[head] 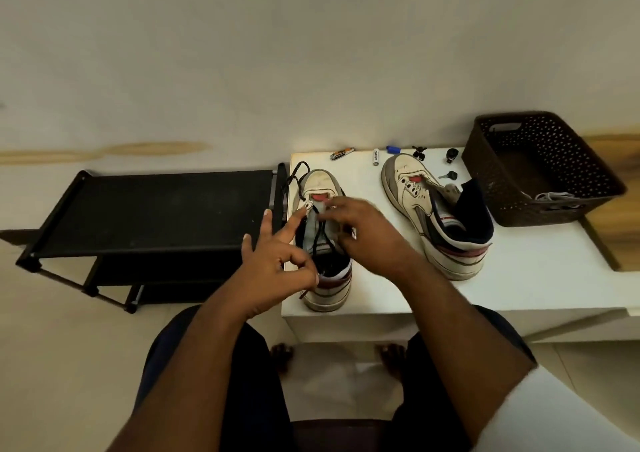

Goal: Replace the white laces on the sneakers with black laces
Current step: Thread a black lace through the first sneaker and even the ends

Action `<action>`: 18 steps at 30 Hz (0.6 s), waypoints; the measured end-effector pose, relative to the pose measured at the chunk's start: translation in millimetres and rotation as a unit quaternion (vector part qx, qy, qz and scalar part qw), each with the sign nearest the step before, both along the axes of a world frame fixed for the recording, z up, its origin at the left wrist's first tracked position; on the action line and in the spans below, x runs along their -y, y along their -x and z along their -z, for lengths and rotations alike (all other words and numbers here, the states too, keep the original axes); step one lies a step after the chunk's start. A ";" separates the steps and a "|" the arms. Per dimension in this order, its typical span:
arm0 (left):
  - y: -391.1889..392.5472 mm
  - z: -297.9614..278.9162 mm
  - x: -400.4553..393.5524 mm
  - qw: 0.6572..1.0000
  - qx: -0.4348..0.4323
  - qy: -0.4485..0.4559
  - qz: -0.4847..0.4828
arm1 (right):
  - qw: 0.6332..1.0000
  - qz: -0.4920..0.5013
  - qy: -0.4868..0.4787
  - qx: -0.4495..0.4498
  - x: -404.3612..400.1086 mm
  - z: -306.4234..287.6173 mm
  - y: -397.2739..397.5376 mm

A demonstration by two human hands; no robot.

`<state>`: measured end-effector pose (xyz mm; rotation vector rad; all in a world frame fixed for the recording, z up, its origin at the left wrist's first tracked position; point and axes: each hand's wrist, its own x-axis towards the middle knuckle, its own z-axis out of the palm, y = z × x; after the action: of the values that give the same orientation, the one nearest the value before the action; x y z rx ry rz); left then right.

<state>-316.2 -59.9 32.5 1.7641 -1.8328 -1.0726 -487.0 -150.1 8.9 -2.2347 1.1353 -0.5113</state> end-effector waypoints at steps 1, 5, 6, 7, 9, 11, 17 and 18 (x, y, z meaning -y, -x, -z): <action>0.4 0.6 -0.3 1.000 -0.004 0.003 -0.016 | 0.998 -0.046 -0.022 0.025 -7.9 -2.3 4.2; -0.6 -0.2 -4.1 0.992 -0.057 0.057 -0.096 | 0.984 -0.072 -0.134 0.098 -31.3 -15.5 14.8; 0.2 -0.3 -4.6 0.988 -0.070 0.074 -0.119 | 0.981 -0.071 -0.143 0.112 -32.9 -16.7 16.2; 0.9 -1.4 -5.9 0.983 -0.086 0.088 -0.137 | 0.980 -0.065 -0.142 0.125 -34.4 -16.9 15.9; 0.2 -3.6 -9.0 0.973 -0.131 0.112 -0.156 | 0.977 -0.030 -0.132 0.166 -36.5 -14.5 12.8; -5.2 -4.8 -13.1 0.972 -0.150 0.105 -0.145 | 0.961 0.021 -0.137 0.239 -36.6 -10.6 8.2; -6.1 1.7 -20.5 0.994 -0.098 -0.049 -0.010 | 0.935 0.084 -0.131 0.320 -26.5 -5.2 6.1; -5.1 3.5 -18.0 0.995 -0.087 -0.047 -0.006 | 0.933 0.082 -0.135 0.324 -24.6 -4.4 5.4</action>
<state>-311.2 -41.9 29.0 1.6720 -1.6898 -1.2843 -492.4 -125.6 13.4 -1.5558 0.9607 -1.0042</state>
